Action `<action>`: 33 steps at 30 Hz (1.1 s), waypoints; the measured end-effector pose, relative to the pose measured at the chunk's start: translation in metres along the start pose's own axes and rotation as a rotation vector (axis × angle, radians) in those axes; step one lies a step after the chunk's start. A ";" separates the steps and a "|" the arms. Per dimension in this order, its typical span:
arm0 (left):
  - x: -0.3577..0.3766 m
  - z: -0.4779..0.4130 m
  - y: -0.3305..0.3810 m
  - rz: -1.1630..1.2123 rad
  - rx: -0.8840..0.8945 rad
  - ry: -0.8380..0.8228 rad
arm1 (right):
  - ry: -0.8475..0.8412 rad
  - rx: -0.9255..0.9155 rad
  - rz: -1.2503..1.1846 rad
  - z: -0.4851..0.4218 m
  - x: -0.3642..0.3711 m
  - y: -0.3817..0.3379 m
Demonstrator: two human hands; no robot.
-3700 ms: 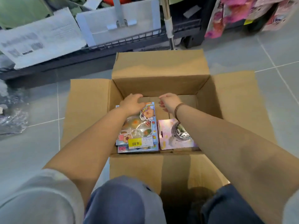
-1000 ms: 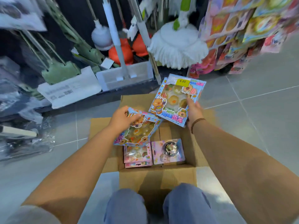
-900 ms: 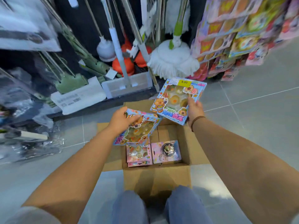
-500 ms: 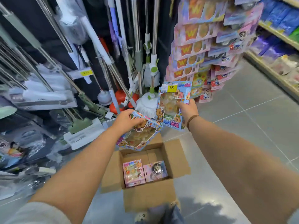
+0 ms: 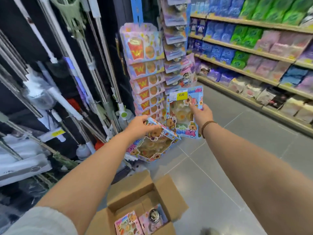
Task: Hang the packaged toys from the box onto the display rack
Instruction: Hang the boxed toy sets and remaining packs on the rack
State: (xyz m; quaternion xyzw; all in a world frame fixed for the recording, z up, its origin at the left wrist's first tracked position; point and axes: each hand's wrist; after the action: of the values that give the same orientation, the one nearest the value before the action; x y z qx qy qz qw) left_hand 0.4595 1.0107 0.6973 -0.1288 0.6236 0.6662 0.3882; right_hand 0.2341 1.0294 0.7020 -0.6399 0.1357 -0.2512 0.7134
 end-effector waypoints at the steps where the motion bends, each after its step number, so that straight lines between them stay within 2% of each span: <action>1: 0.006 -0.010 0.015 0.001 0.012 -0.008 | -0.005 -0.005 -0.004 -0.012 -0.009 -0.005; 9: 0.071 -0.108 0.124 -0.027 0.017 0.045 | -0.086 -0.038 0.087 -0.141 -0.093 -0.060; 16: 0.097 -0.189 0.203 -0.045 0.052 0.072 | -0.143 -0.056 0.099 -0.247 -0.126 -0.093; 22: 0.097 -0.259 0.223 -0.002 0.001 0.104 | -0.259 -0.108 0.100 -0.329 -0.113 -0.105; 25: 0.091 -0.294 0.226 0.002 0.032 0.134 | -0.318 -0.154 0.143 -0.368 -0.097 -0.111; 33: 0.055 -0.396 0.240 -0.101 0.054 0.217 | -0.390 -0.151 0.212 -0.470 -0.048 -0.126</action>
State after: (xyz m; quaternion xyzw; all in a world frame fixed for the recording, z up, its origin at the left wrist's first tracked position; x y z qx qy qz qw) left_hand 0.1365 0.6810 0.7620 -0.2210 0.6726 0.6107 0.3548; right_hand -0.0712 0.6508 0.7519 -0.7102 0.0802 -0.0354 0.6986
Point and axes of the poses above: each hand's wrist, its own z-axis away from the middle knuckle, its own x-axis out of the palm, y = z × x, and after that the axes turned 11 degrees about -z, right-handed
